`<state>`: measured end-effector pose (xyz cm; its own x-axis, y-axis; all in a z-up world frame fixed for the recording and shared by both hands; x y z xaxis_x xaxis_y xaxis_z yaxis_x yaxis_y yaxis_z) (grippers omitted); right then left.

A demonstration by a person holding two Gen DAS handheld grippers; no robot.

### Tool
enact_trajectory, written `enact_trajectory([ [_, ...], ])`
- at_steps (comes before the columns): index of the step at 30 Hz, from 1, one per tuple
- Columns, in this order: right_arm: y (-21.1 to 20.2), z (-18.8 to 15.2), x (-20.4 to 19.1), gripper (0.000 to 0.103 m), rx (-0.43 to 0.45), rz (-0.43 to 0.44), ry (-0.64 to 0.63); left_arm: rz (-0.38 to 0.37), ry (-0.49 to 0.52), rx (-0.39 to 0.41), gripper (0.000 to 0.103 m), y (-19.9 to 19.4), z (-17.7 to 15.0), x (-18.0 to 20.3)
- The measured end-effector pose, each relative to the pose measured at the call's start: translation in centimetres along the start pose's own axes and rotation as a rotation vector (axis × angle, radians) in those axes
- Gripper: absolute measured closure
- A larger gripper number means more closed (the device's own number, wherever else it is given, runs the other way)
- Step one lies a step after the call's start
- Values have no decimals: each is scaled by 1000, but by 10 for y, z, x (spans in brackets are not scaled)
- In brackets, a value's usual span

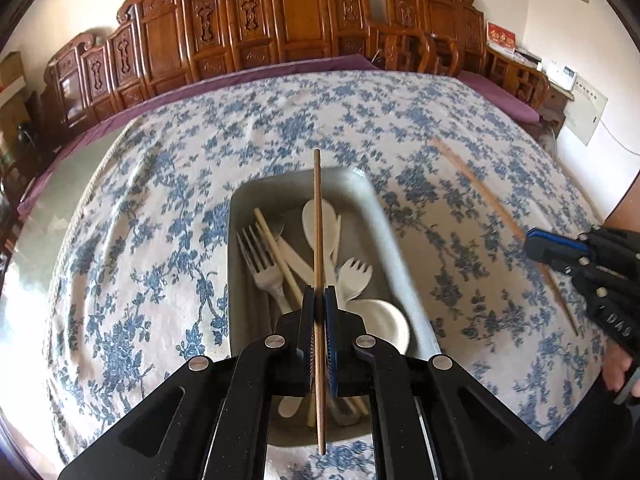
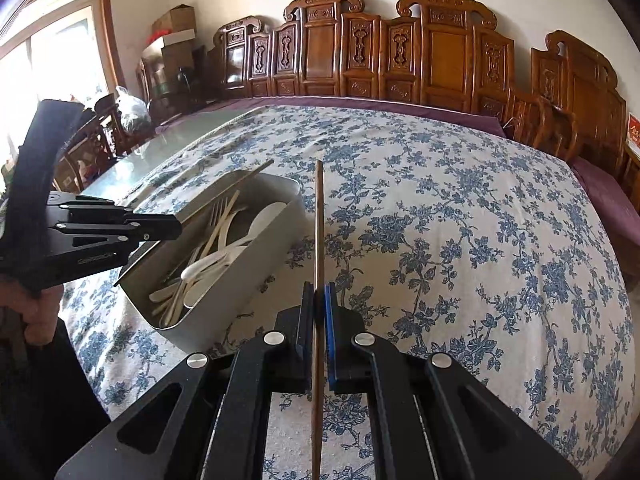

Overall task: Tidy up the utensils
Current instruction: 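Carry the chopstick held by the left tool over the grey tray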

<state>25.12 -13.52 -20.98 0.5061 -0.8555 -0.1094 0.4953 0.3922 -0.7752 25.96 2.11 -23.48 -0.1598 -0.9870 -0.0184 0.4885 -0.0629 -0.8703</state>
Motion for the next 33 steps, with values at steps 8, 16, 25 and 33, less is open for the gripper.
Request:
enact_trajectory([
  [8, 9, -1, 3, 97, -16, 4, 2, -13, -38, -42, 99, 24, -12, -14],
  [16, 16, -3, -2, 97, -31, 12, -6, -26, -52, -34, 99, 28, -15, -16],
  [25, 13, -2, -8, 97, -28, 21, -6, -34, -71, 14, 82, 12, -12, -18],
  [33, 7, 6, -20, 97, -11, 32, 1, -13, -95, 79, 77, -9, -5, -33],
])
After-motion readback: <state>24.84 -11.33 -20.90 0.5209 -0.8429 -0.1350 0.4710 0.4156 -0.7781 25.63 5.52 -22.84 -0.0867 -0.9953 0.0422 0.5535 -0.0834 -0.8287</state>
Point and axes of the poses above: each gripper's, at about its wrist camera, not at the fingertips, and y roughly the way its jaws point, x to its right, z to its top, the point moved 9 cm from there along y, roughly the way its jaws point, and after that the axes turned 6 degrees about -x, right-handed, at the moved point
